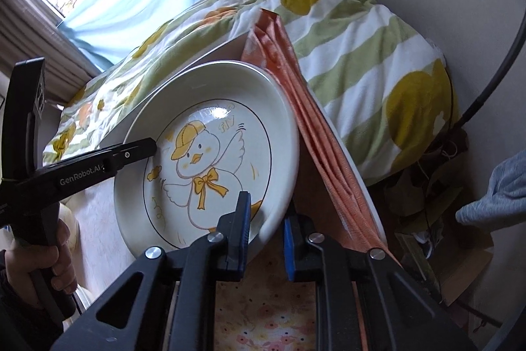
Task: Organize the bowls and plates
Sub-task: 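Close both grippers on the rim of the small duck-print plate, then carry the small duck plate with both grippers and lower it onto the white plate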
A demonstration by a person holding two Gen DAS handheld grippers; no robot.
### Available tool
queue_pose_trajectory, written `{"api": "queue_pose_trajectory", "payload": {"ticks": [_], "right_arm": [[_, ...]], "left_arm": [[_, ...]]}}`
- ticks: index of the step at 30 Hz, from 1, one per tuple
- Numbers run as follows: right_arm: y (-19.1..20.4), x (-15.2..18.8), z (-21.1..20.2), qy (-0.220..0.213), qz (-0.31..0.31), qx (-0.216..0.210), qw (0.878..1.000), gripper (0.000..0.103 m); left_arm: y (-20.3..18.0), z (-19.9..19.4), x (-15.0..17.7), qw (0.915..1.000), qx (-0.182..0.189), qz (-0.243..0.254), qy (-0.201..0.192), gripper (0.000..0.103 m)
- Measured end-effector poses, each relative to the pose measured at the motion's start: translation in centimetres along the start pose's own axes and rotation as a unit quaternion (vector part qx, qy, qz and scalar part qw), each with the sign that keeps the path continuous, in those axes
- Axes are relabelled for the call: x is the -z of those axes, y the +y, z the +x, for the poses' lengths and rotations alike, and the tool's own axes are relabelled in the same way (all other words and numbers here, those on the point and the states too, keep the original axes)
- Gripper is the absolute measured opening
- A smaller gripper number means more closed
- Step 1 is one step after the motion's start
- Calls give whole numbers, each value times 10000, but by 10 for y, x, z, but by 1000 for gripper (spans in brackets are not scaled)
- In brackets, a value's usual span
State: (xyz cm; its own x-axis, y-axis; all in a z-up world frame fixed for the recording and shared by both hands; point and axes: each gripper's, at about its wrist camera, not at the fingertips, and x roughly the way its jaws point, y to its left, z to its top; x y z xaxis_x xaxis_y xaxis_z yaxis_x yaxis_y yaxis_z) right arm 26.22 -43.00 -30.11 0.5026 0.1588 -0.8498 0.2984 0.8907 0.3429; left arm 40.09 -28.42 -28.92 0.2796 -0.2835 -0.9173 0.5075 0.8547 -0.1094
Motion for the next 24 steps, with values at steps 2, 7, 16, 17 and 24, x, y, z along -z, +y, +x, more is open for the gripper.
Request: {"api": "queue_pose_trajectory", "payload": {"ticks": [2, 7, 16, 17, 24], "right_arm": [[2, 2, -6, -21, -49, -5, 10000, 16], [12, 5, -27, -137, -204, -51, 9997, 16], [55, 28, -83, -269, -631, -278, 9973, 16], [61, 34, -90, -275, -702, -317, 9967, 16], [99, 75, -124, -290, -1033, -523, 9928, 16]], "left_arm": [[-1, -10, 4, 10000, 1, -14, -71, 19], [0, -45, 21, 9994, 7, -111, -324, 19], [10, -136, 75, 9949, -147, -549, -834, 19], [13, -143, 82, 9944, -177, -583, -868, 19], [35, -195, 152, 9893, -277, -957, -1069, 19]]}}
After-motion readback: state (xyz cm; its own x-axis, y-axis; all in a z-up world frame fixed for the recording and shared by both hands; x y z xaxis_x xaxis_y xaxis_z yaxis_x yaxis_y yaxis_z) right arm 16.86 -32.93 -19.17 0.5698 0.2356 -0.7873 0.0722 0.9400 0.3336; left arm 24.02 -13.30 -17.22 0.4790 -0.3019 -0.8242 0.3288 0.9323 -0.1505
